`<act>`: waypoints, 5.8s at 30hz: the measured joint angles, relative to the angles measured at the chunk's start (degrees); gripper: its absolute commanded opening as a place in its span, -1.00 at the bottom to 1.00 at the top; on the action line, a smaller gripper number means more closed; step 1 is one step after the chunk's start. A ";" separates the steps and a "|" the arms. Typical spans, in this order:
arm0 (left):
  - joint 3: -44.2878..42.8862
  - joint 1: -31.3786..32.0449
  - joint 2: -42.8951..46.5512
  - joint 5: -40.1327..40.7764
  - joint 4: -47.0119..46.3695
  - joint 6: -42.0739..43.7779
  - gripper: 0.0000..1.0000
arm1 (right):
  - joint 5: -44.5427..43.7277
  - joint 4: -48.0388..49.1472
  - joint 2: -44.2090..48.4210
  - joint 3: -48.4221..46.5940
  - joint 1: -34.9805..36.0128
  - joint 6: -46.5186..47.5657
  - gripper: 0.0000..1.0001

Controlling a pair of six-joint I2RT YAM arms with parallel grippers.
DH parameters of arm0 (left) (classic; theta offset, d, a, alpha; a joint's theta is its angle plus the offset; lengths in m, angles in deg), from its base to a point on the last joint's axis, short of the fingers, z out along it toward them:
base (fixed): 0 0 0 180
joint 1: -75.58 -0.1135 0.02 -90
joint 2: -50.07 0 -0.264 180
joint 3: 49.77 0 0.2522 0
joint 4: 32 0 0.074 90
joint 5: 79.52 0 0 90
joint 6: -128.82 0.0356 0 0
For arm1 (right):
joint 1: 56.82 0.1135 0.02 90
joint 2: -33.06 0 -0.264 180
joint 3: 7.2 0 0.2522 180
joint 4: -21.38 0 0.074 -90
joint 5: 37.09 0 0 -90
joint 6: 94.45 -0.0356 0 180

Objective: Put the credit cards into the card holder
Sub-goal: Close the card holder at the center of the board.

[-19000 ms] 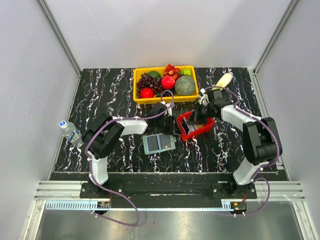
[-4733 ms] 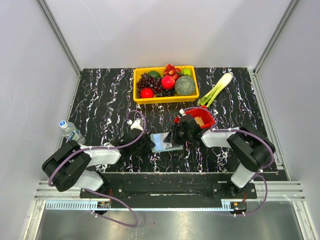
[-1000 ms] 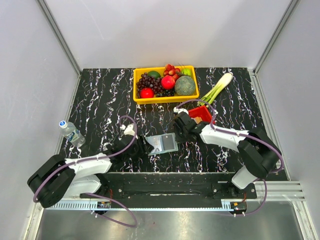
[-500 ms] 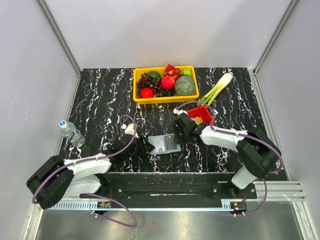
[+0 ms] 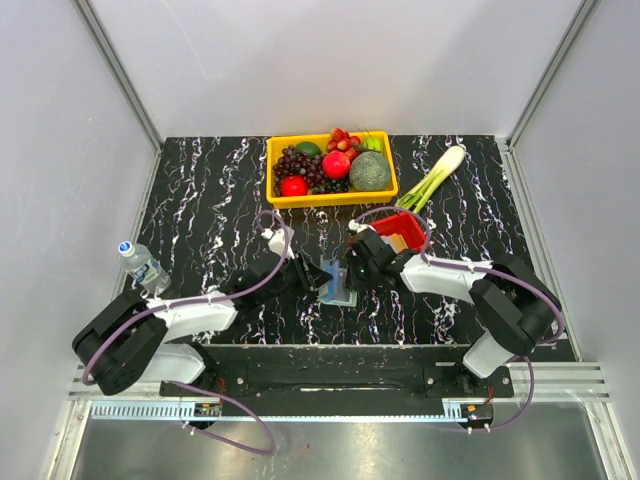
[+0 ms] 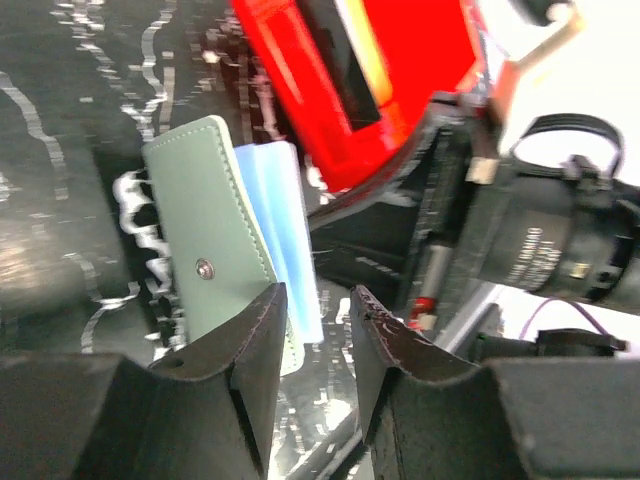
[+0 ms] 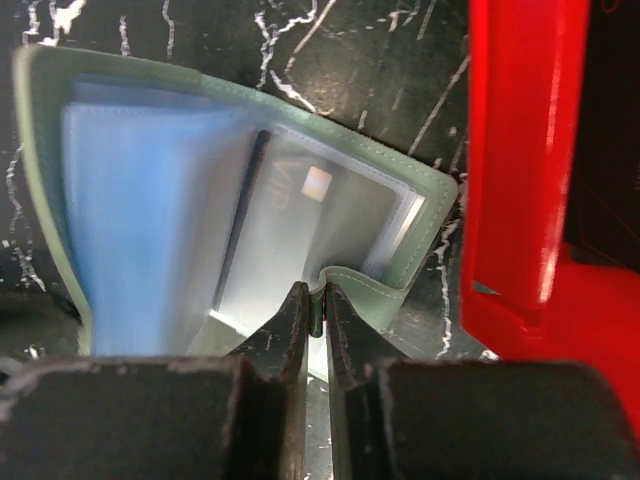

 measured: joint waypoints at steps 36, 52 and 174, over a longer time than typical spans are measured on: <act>-1.62 2.05 10.95 14.34 19.61 3.74 0.49 | -5.33 3.93 9.70 7.72 0.26 -4.74 -0.80; -1.88 2.45 -1.22 2.12 2.03 3.67 0.21 | -5.25 5.14 9.70 8.87 0.26 -6.05 -0.79; -6.05 -3.17 -8.15 7.37 14.34 11.10 0.02 | 4.59 -4.02 -2.67 -9.27 0.20 14.91 -0.41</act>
